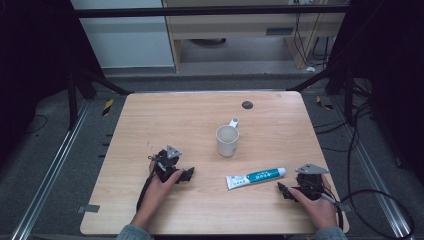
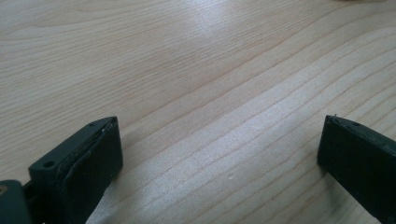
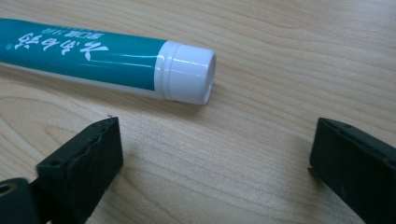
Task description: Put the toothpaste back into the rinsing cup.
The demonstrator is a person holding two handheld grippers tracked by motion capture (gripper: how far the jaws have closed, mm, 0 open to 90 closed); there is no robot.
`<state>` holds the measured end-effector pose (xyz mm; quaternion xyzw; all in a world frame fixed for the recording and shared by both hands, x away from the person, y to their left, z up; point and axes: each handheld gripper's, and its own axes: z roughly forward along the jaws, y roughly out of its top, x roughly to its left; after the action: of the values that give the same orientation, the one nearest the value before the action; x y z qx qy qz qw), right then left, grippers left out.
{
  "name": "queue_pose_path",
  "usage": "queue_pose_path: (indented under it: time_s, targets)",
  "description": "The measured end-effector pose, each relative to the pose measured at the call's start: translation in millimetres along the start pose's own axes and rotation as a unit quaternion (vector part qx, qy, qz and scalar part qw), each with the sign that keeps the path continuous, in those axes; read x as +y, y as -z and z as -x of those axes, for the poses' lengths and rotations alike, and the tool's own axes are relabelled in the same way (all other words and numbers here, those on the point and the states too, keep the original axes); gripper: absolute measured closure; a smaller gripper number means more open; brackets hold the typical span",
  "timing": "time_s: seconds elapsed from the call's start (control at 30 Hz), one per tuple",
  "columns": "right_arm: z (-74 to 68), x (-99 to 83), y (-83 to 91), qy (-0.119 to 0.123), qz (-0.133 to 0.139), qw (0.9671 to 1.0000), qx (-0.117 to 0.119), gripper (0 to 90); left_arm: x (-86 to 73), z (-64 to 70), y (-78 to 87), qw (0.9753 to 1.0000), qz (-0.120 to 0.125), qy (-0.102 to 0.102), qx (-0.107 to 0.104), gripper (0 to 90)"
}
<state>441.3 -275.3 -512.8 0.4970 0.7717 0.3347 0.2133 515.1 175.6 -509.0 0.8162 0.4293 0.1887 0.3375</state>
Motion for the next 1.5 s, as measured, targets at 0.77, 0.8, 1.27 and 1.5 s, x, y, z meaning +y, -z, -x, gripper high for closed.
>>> queue_pose_path:
  time_s: [0.77, 0.8, 1.27, 1.5]
  targets:
    - [-22.7, 88.4, 50.4, 0.152, 0.011, 0.9861, 0.065, 9.4, 0.8, 0.2, -0.8, 1.0000, 0.000, 0.003, 0.001, 0.0]
    - [-23.2, 96.8, 52.7, 0.157, 0.010, 0.9853, 0.067, 9.4, 0.7, 0.2, -0.7, 1.0000, 0.000, 0.002, 0.001, 0.0]
    - [-19.5, 138.9, 66.4, 0.178, 0.006, 0.9816, 0.069, 10.5, 0.5, 0.5, -0.6, 1.0000, 0.001, 0.004, 0.001, 0.0]
    - [-20.0, 152.8, 59.4, 0.195, -0.010, 0.9766, 0.091, 12.8, 0.5, 0.5, -0.7, 1.0000, 0.002, 0.004, 0.001, 0.0]
